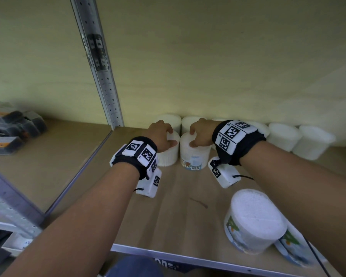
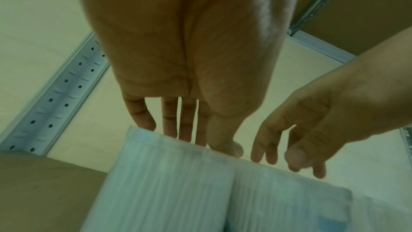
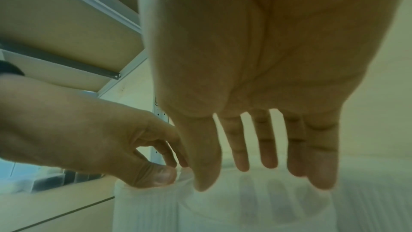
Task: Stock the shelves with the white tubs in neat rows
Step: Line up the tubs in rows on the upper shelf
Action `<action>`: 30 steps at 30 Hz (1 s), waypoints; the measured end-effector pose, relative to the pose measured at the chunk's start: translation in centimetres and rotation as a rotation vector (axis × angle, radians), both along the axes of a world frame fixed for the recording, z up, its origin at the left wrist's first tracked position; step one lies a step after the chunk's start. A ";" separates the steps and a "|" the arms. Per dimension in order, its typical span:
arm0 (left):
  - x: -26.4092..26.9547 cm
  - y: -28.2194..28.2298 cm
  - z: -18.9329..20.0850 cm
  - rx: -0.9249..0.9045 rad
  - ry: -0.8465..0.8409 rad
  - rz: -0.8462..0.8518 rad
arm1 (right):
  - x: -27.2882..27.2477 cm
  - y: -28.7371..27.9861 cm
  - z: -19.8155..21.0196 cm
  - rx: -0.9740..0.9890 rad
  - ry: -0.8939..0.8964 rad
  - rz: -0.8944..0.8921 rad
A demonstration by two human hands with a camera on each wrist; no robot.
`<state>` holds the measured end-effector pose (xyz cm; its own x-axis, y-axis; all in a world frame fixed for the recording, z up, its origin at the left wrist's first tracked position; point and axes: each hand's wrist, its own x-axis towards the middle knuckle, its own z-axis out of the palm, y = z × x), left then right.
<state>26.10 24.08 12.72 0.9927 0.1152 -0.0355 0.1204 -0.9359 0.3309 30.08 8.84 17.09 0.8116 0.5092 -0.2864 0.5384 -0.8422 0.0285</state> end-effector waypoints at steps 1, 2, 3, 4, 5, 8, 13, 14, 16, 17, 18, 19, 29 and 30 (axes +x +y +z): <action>0.0 0.0 -0.1 0.001 0.001 0.000 | 0.0 0.1 -0.1 -0.013 -0.006 -0.018; 0.0 0.0 -0.1 0.002 -0.001 0.000 | 0.1 0.1 -0.3 -0.015 -0.004 -0.026; 0.1 0.0 -0.1 0.002 -0.003 0.000 | 0.1 0.1 -0.4 -0.009 -0.002 -0.024; 0.1 0.0 -0.1 0.002 -0.004 0.000 | 0.1 0.2 -0.5 -0.003 0.000 -0.021; 0.1 0.0 -0.2 0.002 -0.004 0.001 | 0.1 0.3 -0.5 0.001 -0.001 -0.019; 0.2 0.0 -0.2 0.005 -0.009 0.002 | 0.0 0.3 -0.4 -0.003 0.002 -0.014; 0.1 0.0 -0.3 0.004 -0.019 0.006 | 0.2 -0.3 0.1 0.023 0.061 0.026; 0.1 0.0 -0.3 0.006 -0.021 0.008 | 0.2 -0.4 0.2 0.037 0.078 0.033; 0.0 -0.1 -0.2 0.012 -0.018 0.012 | -0.1 -0.6 0.4 0.060 0.091 0.046; 0.0 -0.1 -0.2 0.013 -0.017 0.013 | -0.1 -0.6 0.4 0.071 0.092 0.051; 0.0 -0.1 -0.2 0.015 -0.016 0.012 | -0.1 -0.5 0.3 0.084 0.089 0.052; 0.0 -0.1 -0.2 0.016 -0.015 0.012 | -0.1 -0.4 0.2 0.100 0.073 0.051; 0.0 -0.1 -0.2 0.026 -0.007 0.010 | 0.7 0.2 -0.7 0.023 0.008 -0.058; 0.0 -0.1 -0.2 0.024 -0.008 0.009 | 0.7 0.2 -0.6 0.009 0.010 -0.063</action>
<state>26.07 23.99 12.49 0.9919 0.1248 -0.0248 0.1263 -0.9427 0.3089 30.77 9.02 16.50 0.8392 0.4596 -0.2907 0.4845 -0.8747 0.0159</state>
